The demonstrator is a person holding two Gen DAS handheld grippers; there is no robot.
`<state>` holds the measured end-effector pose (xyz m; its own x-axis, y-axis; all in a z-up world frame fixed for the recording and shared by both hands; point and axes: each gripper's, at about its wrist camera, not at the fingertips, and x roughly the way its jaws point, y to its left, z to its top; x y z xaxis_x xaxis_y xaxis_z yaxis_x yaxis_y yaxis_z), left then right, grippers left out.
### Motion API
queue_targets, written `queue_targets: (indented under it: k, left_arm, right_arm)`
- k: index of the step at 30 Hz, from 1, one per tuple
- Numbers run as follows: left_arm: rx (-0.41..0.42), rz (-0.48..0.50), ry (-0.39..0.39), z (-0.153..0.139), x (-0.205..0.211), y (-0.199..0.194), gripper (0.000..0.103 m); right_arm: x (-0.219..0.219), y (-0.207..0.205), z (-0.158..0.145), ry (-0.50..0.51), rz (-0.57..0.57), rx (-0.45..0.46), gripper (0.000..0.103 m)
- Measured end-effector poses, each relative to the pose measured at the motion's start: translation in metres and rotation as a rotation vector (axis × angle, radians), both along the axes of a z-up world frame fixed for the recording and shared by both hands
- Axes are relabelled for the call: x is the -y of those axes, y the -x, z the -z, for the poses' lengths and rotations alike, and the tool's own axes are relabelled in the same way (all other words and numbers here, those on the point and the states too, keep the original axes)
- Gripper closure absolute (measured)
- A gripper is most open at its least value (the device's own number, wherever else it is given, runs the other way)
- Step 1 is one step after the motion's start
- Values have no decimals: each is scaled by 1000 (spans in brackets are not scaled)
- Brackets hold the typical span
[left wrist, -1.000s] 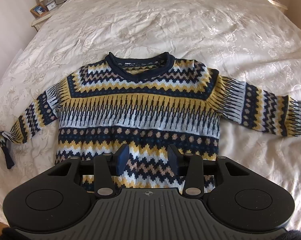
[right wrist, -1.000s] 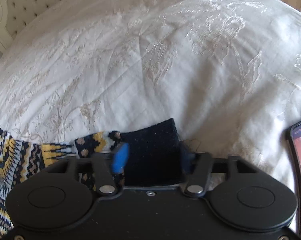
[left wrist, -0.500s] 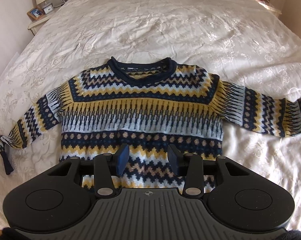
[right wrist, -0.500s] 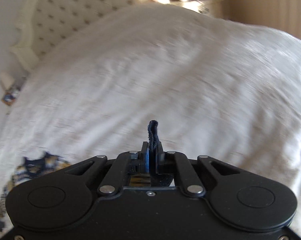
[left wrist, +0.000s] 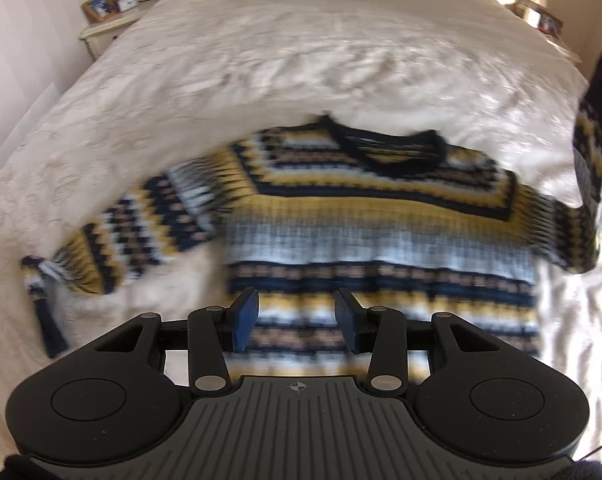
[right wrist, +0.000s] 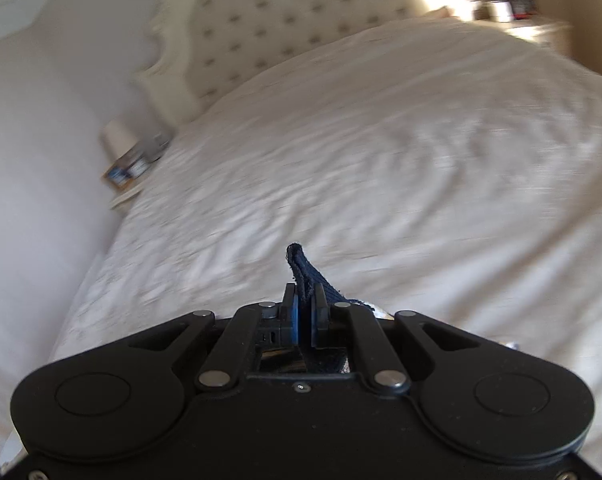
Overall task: Fold small clothes
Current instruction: 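Carry the sleeve across the sweater body with the right gripper and release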
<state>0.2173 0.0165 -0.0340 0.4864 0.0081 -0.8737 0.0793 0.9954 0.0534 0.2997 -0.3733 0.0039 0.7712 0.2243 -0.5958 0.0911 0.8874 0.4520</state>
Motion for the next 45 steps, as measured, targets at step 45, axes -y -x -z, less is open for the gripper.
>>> queue_targets:
  k: [45]
  left_arm:
    - [-1,53,15,37,-48,-110,62]
  right_arm:
    - [-155,-25,118,107,-62,-191,57]
